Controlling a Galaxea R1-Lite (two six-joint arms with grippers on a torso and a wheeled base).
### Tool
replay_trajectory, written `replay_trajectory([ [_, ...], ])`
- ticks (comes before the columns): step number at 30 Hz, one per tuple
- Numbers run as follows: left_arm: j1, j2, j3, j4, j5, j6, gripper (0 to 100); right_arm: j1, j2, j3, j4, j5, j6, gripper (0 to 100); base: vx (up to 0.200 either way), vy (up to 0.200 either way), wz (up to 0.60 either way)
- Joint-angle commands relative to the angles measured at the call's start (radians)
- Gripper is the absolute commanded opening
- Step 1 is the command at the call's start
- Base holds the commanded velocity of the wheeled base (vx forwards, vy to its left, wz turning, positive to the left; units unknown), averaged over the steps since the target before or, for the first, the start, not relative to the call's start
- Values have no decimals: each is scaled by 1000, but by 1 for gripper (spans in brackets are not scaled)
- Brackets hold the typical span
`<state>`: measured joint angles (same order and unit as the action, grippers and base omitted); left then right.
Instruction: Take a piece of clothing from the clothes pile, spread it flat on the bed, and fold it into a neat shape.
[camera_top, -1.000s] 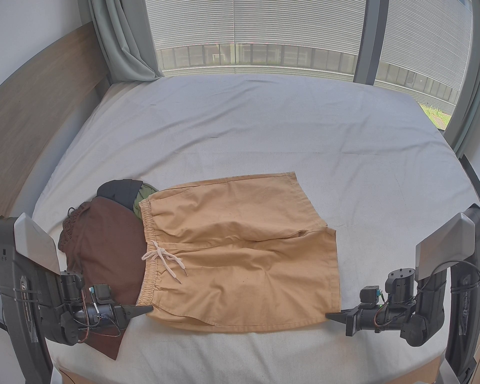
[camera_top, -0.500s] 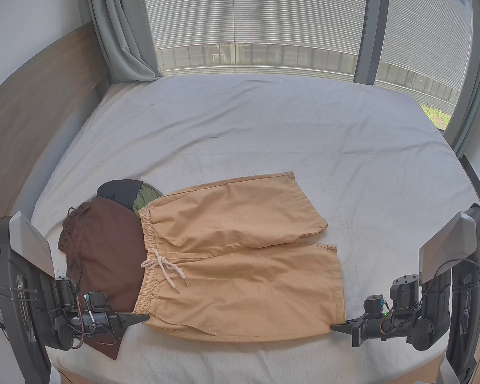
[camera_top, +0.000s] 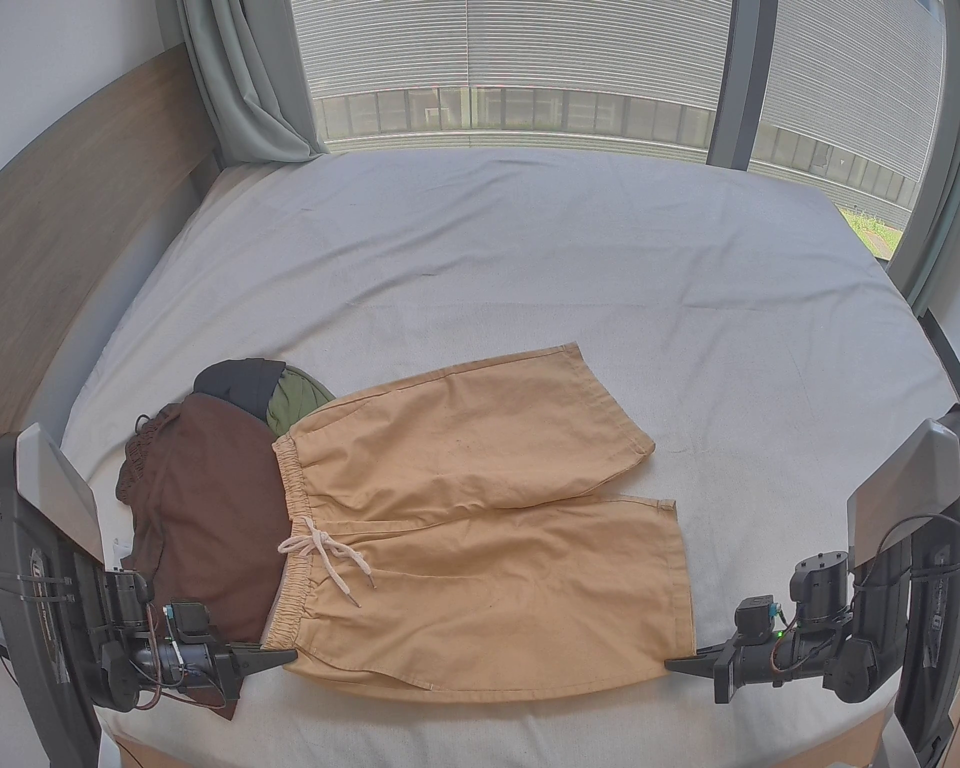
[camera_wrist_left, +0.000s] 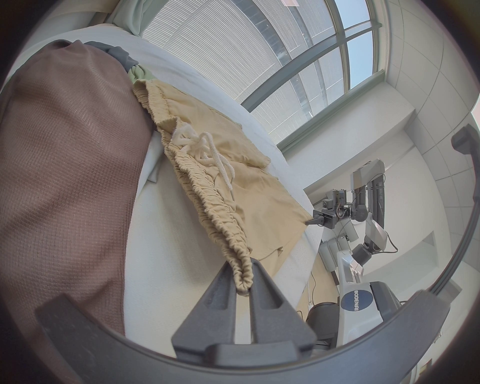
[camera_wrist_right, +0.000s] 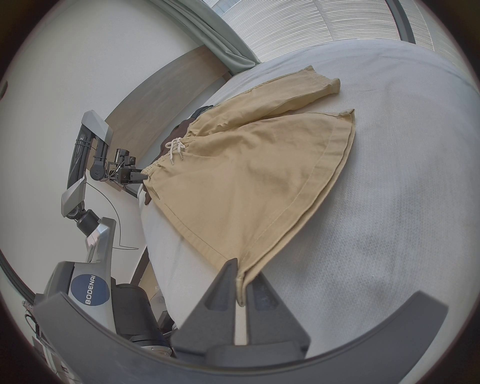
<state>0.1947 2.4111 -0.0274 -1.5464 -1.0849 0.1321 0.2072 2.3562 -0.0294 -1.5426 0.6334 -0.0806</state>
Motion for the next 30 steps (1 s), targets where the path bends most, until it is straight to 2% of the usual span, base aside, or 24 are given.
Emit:
replay_trajectory([
  [1,11,-1,24,0,-15,29,0,0,-26,17,-1,2,-1,0,0,0,0],
  [5,38,8,24,2,-32,95,0,-2,-31,29,1,2,-2,0,0,0,0],
  [8,55,17,26,3,-73,130,0,-2,-29,29,1,3,-11,0,0,0,0],
  [14,63,37,24,17,-102,182,0,-2,-26,29,7,38,-34,0,0,0,0],
  [22,63,40,24,20,-136,195,0,-2,-29,29,13,58,-44,0,0,0,0],
  [30,31,-1,12,2,-150,152,0,-6,-84,19,2,91,-33,0,0,0,0],
])
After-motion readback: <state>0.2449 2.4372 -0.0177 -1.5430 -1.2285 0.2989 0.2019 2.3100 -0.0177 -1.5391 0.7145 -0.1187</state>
